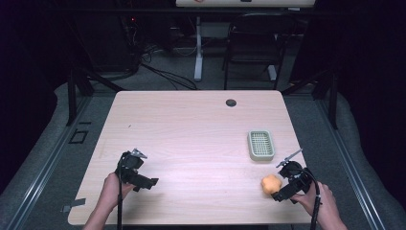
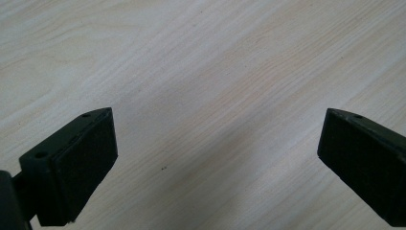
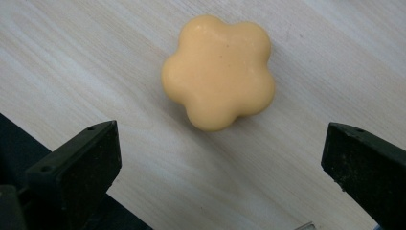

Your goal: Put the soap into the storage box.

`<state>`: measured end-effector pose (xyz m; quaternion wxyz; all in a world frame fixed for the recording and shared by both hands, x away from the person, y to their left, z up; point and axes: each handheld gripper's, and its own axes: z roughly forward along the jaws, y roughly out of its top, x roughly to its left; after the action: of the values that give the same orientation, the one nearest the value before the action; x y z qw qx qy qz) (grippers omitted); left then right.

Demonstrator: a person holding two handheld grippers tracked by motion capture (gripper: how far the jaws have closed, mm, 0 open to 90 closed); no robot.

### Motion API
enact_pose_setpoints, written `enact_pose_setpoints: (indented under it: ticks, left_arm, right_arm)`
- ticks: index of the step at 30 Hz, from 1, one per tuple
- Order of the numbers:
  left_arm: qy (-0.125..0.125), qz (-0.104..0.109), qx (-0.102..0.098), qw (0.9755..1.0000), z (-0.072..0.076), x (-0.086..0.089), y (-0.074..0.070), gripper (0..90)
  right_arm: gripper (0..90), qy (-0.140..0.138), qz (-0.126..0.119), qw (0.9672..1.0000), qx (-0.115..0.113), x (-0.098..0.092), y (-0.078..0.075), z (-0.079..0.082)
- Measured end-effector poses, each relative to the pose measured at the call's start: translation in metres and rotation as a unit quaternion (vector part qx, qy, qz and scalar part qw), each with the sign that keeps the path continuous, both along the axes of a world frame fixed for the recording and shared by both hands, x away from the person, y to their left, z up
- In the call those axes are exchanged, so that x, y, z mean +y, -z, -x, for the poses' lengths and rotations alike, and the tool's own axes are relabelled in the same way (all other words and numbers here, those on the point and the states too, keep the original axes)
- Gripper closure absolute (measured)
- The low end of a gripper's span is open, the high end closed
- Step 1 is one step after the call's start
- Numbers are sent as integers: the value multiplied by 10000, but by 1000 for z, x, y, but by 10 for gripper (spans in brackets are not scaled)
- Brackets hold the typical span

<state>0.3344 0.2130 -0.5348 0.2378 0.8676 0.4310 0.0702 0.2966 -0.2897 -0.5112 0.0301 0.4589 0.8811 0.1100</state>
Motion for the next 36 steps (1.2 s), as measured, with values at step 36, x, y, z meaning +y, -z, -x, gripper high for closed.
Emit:
enact_pose_setpoints:
  ticks: [36]
  left_arm:
    - [23, -11, 0, 10000, 0, -1, 0, 0]
  right_arm:
    - [133, -347, 455, 9980, 283, 28, 14, -32]
